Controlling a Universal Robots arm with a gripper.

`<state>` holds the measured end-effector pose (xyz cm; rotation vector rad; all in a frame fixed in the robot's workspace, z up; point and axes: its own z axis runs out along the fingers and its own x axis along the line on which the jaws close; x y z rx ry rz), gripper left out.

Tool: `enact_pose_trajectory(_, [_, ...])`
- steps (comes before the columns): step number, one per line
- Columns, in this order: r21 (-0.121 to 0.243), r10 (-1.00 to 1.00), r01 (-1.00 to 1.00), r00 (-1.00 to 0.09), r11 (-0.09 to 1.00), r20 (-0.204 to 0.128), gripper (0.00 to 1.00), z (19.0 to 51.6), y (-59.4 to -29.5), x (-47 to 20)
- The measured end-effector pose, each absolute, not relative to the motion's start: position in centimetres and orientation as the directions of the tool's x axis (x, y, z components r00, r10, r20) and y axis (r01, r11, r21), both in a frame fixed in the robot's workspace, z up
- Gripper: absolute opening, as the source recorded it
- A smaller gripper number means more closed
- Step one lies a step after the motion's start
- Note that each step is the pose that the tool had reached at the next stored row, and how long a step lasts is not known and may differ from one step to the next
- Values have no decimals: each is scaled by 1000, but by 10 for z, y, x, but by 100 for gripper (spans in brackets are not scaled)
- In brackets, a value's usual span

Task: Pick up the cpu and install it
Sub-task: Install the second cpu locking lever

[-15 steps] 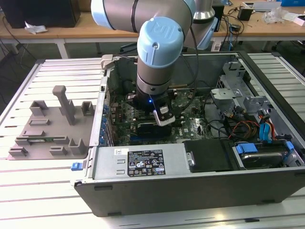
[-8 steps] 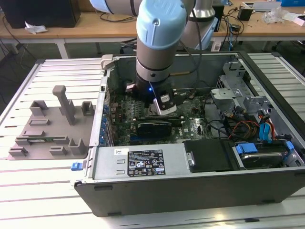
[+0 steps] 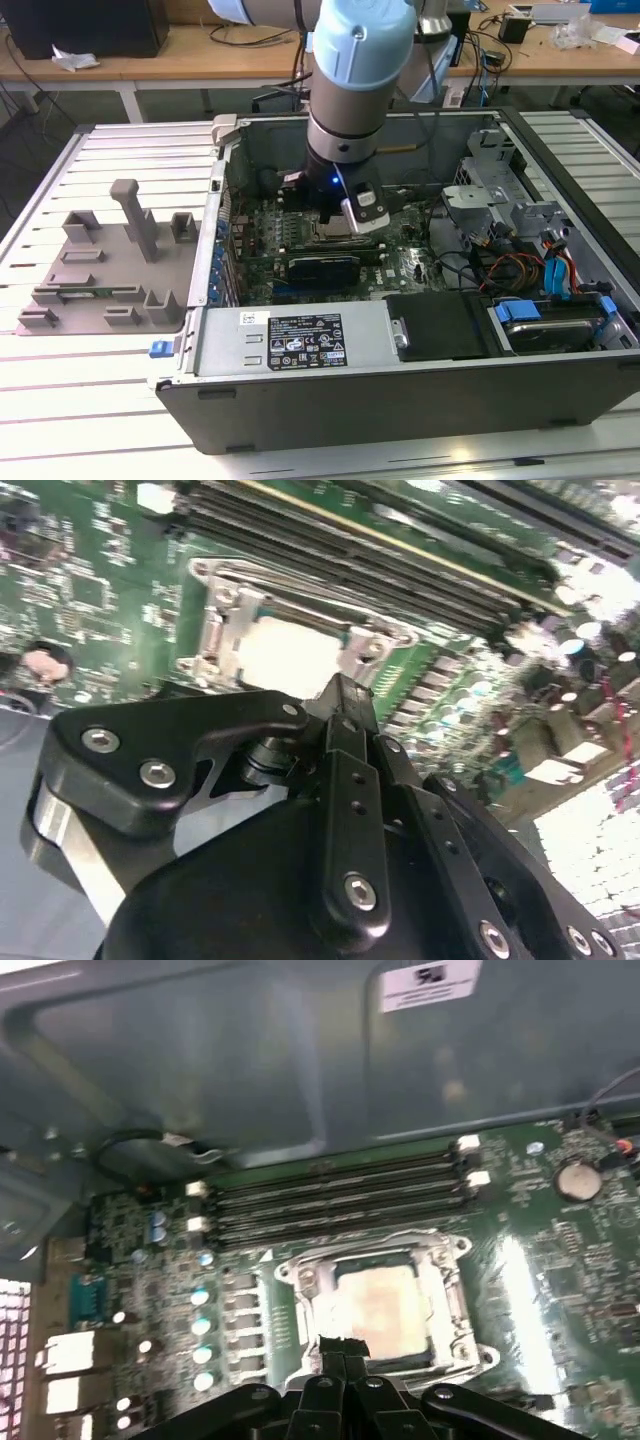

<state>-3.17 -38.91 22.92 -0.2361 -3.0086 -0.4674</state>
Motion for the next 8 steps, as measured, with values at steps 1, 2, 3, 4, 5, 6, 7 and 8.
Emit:
enact_pose_trajectory(1, [291,141,167,-984,942,110,11,229,-387,-25])
enact_pose_trajectory(2, [289,142,168,-984,943,109,11,229,-386,-21])
enact_pose_trajectory(3, [288,142,168,-984,943,109,11,229,-385,-19])
enact_pose_trajectory(4, [285,143,169,-984,944,109,11,229,-382,-15])
enact_pose_trajectory(5, [283,143,169,-984,944,108,11,229,-380,-13])
enact_pose_trajectory(6, [280,144,169,-984,945,108,11,229,-379,-11])
enact_pose_trajectory(7, [277,144,169,-984,946,107,11,229,-378,-8])
enact_pose_trajectory(8, [276,144,169,-984,946,107,11,229,-378,-8])
